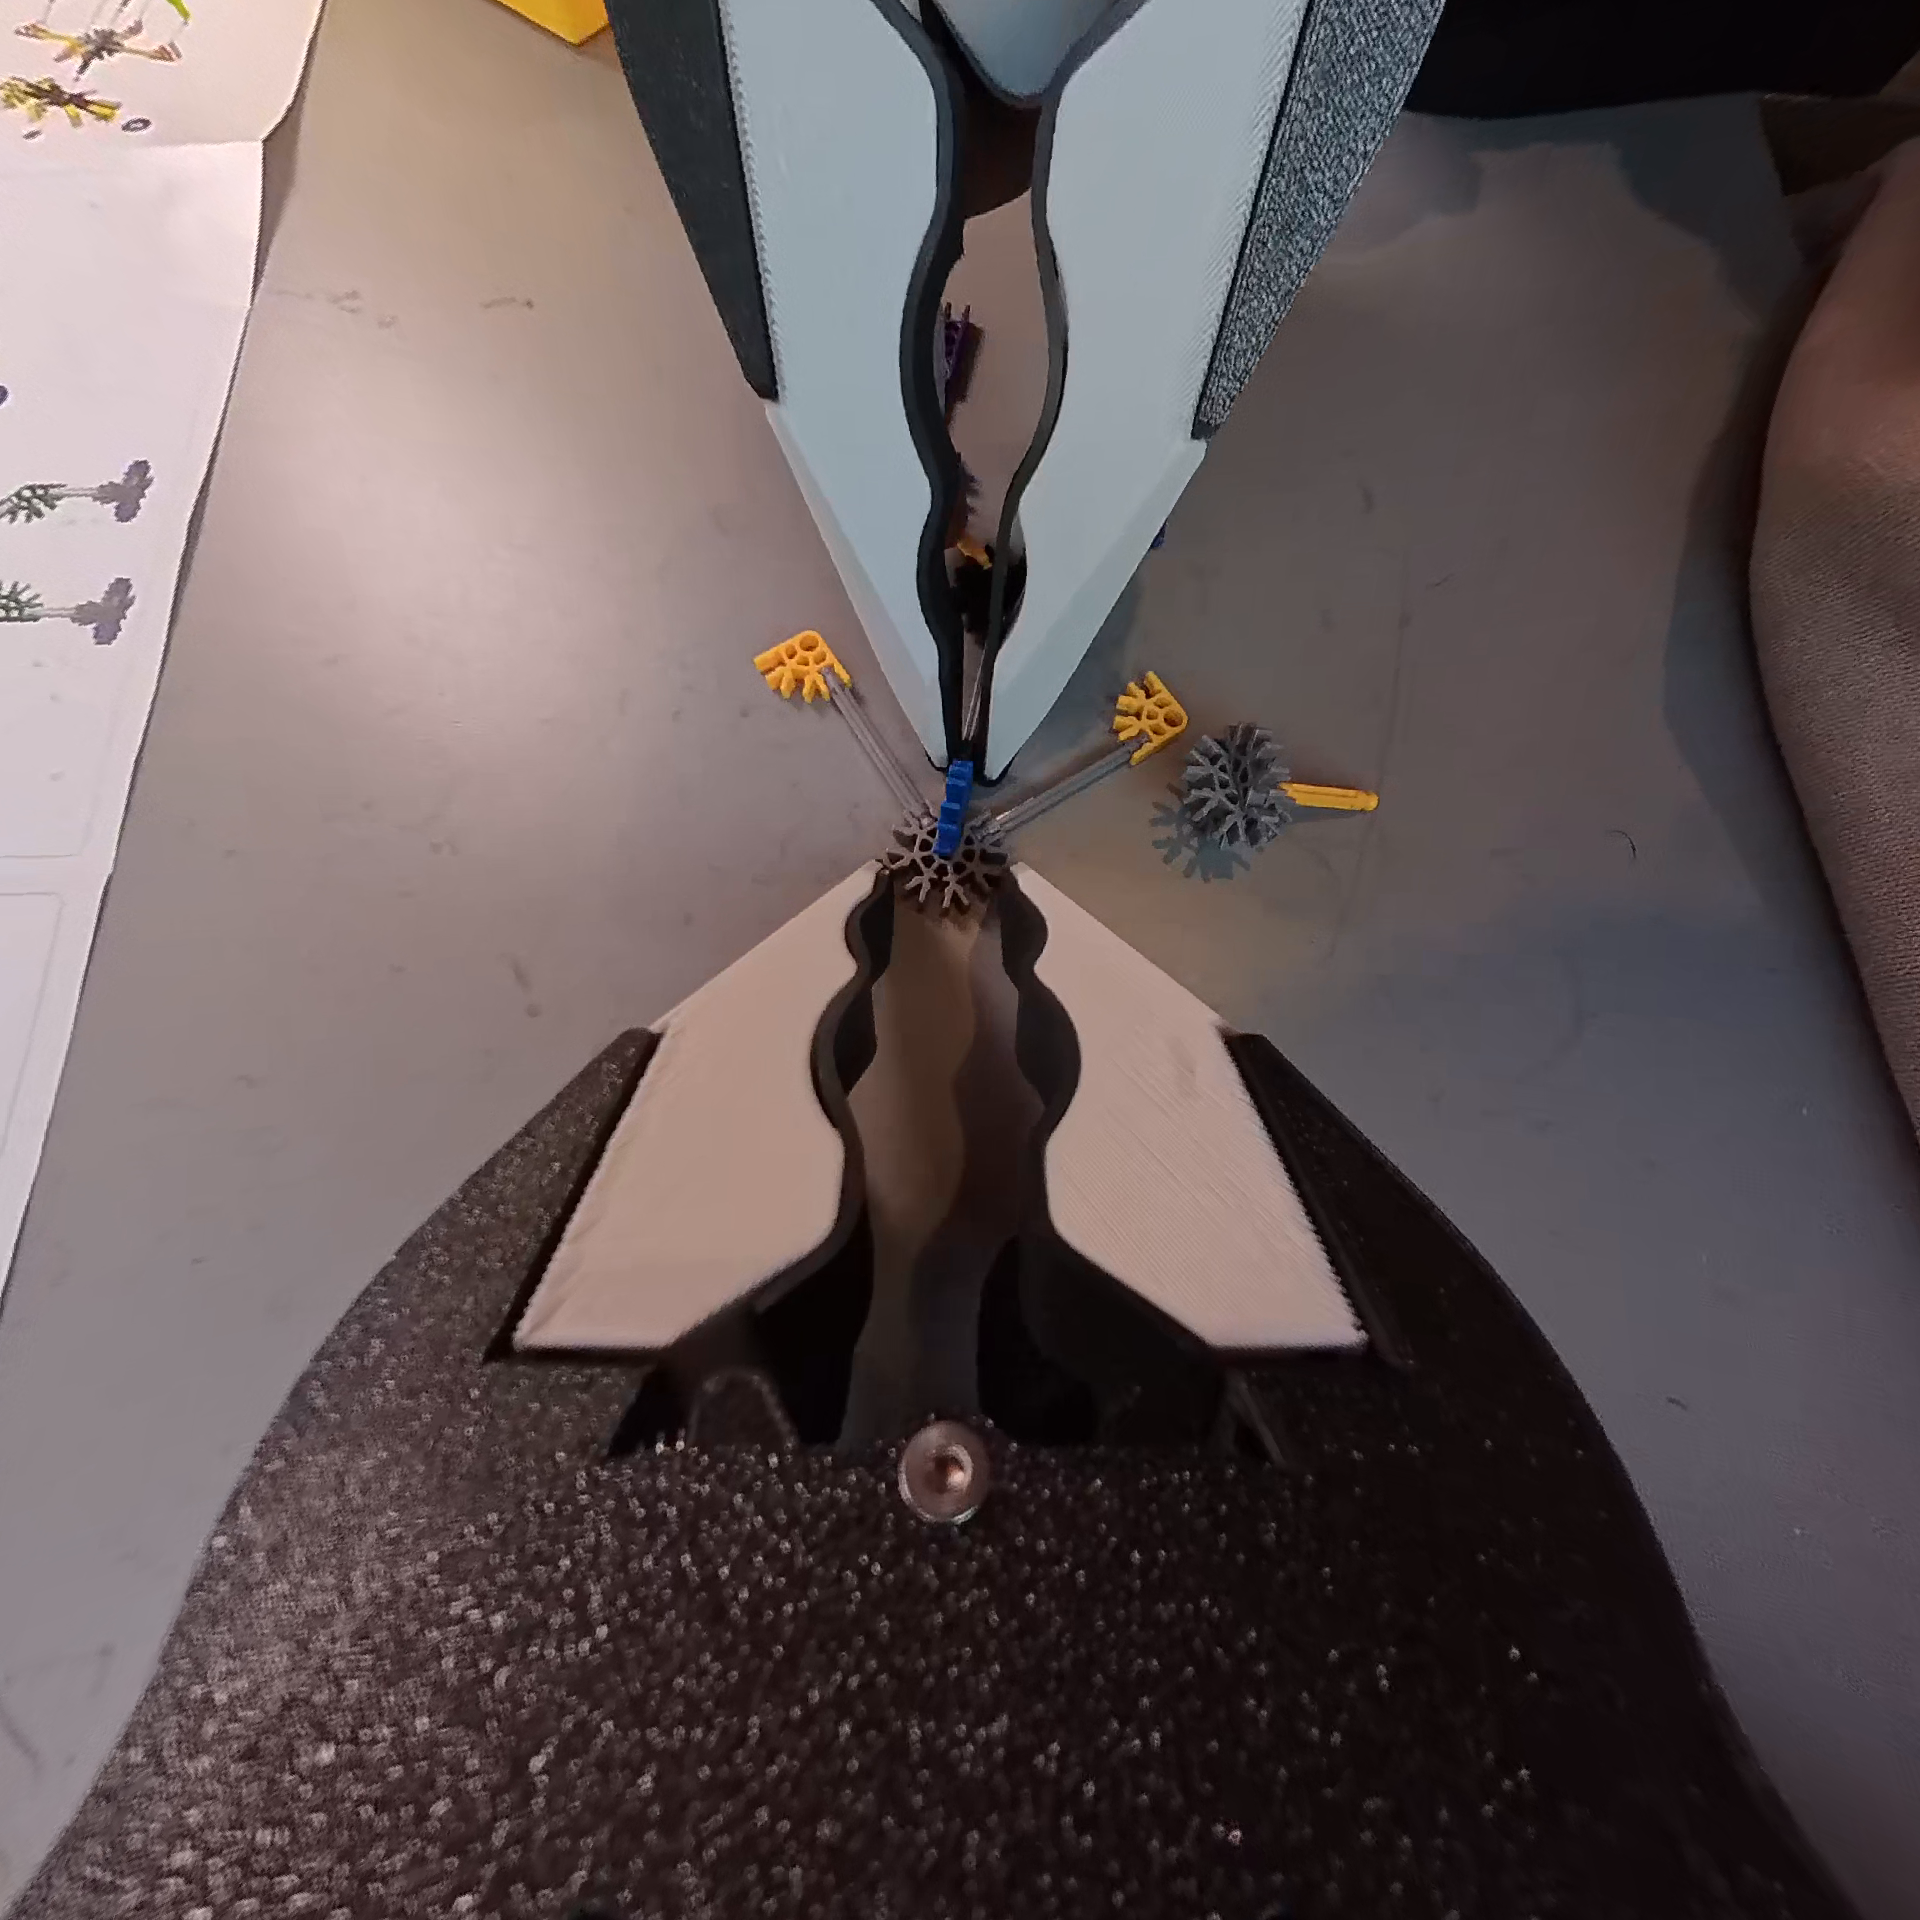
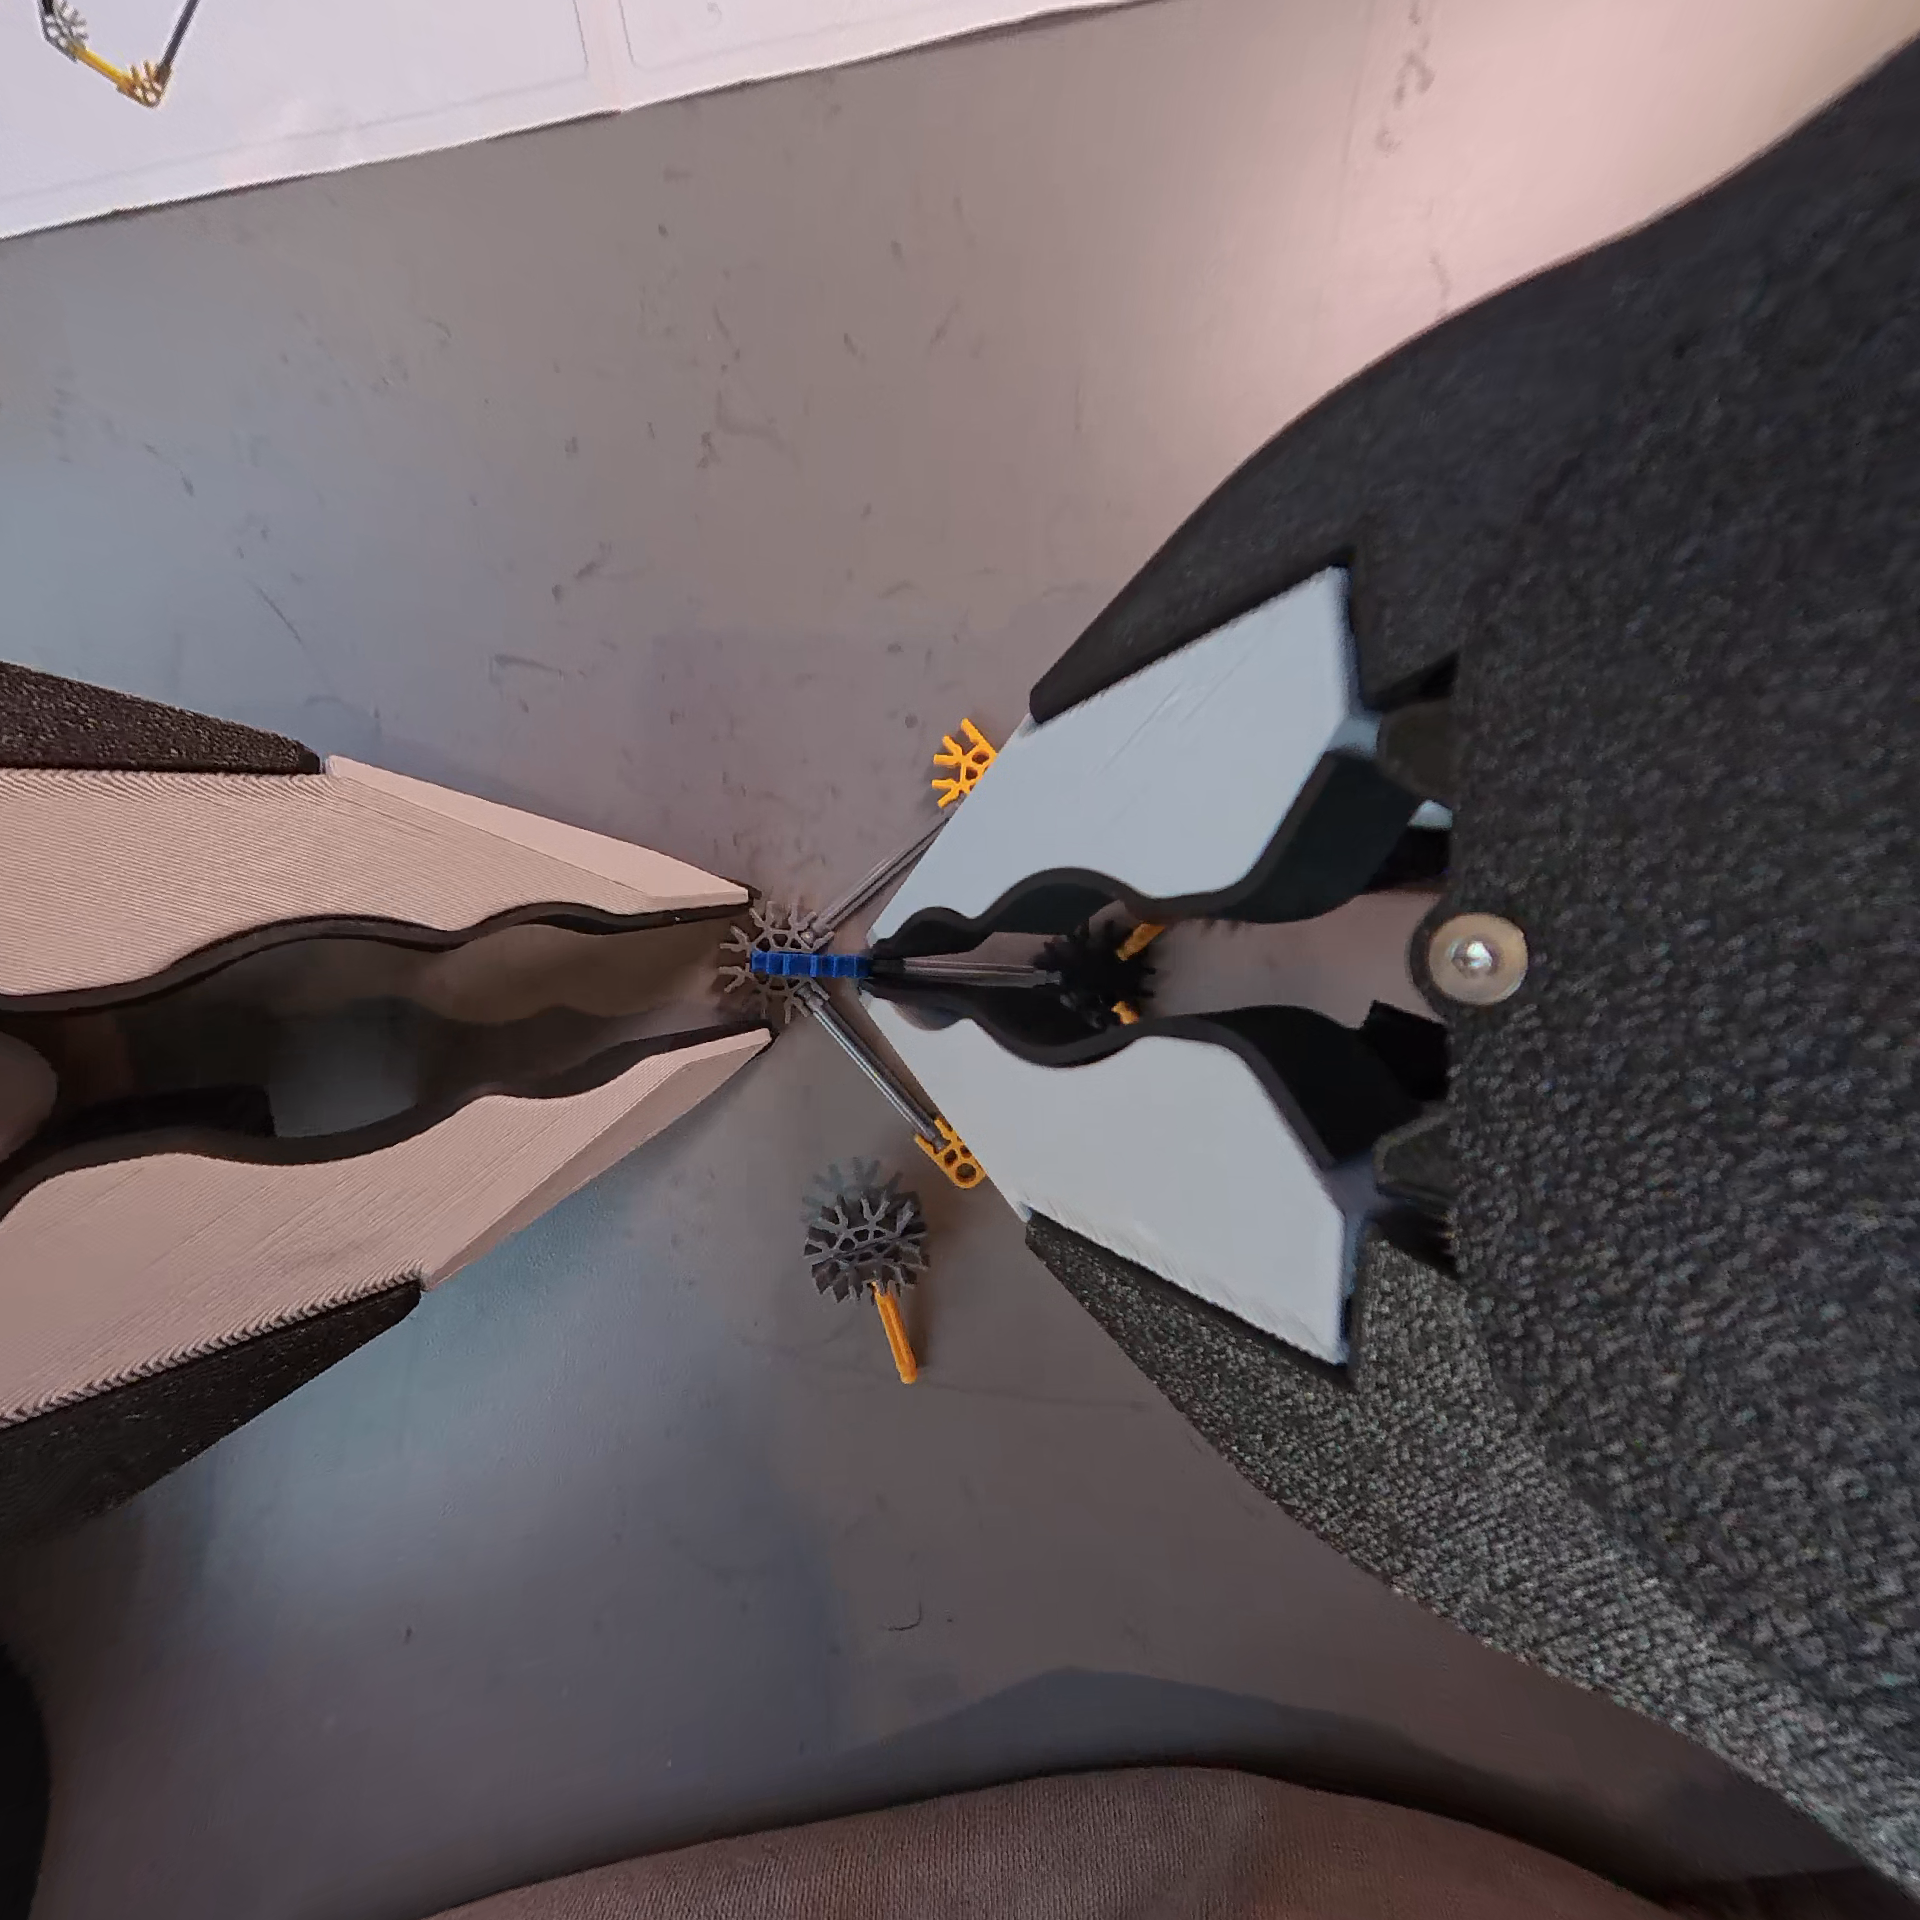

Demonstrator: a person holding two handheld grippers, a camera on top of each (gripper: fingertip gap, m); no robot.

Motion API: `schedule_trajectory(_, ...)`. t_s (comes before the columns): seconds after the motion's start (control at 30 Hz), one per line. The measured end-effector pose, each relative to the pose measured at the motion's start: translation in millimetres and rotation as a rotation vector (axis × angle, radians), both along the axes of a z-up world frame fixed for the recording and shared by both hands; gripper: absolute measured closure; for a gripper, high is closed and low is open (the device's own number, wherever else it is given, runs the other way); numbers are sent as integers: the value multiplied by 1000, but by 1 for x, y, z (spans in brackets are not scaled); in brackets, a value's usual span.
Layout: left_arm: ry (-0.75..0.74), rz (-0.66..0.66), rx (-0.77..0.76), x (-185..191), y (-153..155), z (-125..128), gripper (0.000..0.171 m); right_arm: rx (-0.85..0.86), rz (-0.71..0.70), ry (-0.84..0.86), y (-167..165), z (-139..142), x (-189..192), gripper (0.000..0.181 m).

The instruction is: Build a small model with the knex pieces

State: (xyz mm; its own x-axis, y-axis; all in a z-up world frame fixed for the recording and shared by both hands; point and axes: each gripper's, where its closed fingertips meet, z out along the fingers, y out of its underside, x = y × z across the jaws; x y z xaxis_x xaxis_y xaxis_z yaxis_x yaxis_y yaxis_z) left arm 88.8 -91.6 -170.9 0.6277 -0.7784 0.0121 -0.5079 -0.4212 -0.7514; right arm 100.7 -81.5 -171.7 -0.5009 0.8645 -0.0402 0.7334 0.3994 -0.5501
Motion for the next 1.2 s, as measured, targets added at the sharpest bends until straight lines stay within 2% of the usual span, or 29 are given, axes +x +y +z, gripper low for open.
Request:
schedule_trajectory(0.43, 34, 11, 13, 2, 1, 0, 153, -1, -20, -20, -1, 0, -2, 181)
schedule_trajectory(1.2, 4, 10, 37, 6, 4, 3, 155, -41, -21, -17, -1, 0, -1, 181)
